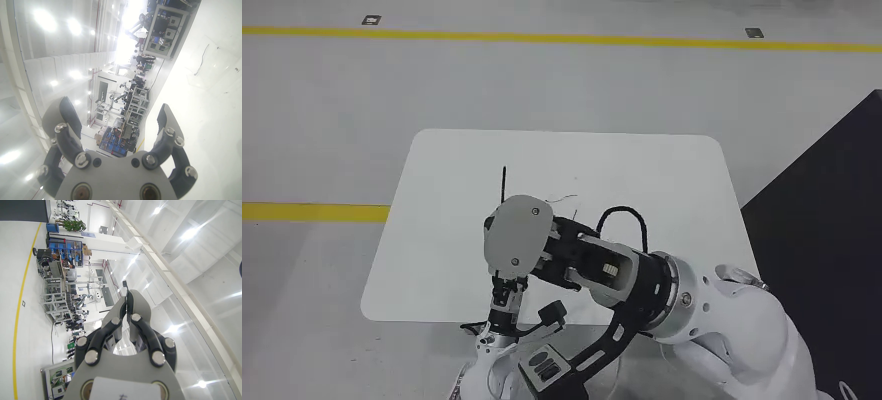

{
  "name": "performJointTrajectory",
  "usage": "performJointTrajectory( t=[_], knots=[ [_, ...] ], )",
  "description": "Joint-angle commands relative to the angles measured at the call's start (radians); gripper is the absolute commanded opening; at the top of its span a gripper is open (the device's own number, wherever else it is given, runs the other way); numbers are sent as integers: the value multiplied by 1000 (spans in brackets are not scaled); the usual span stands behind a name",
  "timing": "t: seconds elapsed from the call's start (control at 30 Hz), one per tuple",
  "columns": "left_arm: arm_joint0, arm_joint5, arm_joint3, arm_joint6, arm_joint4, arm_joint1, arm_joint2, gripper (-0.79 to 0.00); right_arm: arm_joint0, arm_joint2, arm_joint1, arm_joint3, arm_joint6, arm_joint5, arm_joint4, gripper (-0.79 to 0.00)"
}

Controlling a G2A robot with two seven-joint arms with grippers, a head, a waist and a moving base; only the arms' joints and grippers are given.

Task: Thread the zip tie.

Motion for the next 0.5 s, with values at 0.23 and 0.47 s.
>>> performJointTrajectory(
  t=[0.23, 0.47],
  knots=[
    [0, 0, 0, 0, 0, 0, 0, 0, -14, -12, 4, 0, 18, 45, -199, -785],
    [0, 0, 0, 0, 0, 0, 0, 0, -22, -29, -2, 0, 29, 61, -192, -785]
  ],
)
